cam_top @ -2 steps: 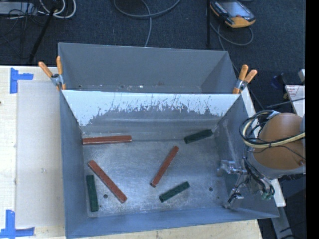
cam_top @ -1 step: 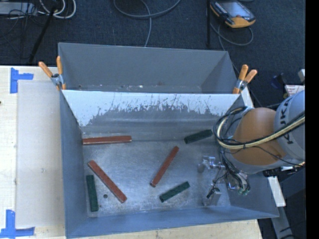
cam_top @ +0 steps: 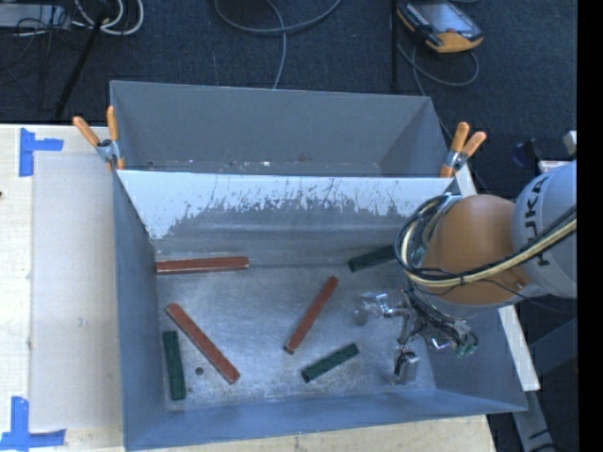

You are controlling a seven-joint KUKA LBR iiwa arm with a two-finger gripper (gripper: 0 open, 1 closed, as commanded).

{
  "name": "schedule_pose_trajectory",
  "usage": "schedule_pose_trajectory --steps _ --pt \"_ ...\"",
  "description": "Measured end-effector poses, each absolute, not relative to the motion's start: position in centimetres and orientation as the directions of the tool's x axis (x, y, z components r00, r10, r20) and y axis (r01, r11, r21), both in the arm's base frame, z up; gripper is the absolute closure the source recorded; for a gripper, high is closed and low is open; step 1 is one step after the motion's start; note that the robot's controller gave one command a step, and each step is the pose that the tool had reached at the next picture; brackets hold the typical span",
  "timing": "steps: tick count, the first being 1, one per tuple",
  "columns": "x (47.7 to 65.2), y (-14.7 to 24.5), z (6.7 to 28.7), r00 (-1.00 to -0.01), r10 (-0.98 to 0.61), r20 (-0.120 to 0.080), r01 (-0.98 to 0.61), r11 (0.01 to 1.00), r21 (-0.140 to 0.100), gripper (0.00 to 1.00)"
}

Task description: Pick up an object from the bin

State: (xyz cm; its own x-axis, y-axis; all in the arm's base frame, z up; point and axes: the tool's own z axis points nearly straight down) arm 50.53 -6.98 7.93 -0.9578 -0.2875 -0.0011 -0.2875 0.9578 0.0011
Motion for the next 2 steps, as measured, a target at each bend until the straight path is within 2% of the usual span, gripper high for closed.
schedule_pose_trajectory --steps 1,2 --pt "52.61 -0.62 6.94 -0.809 -0.588 -0.002 -0.588 0.809 0.002 0.00" --pt "52.63 -0.66 6.99 -0.808 -0.590 -0.002 -0.590 0.808 0.001 1.00"
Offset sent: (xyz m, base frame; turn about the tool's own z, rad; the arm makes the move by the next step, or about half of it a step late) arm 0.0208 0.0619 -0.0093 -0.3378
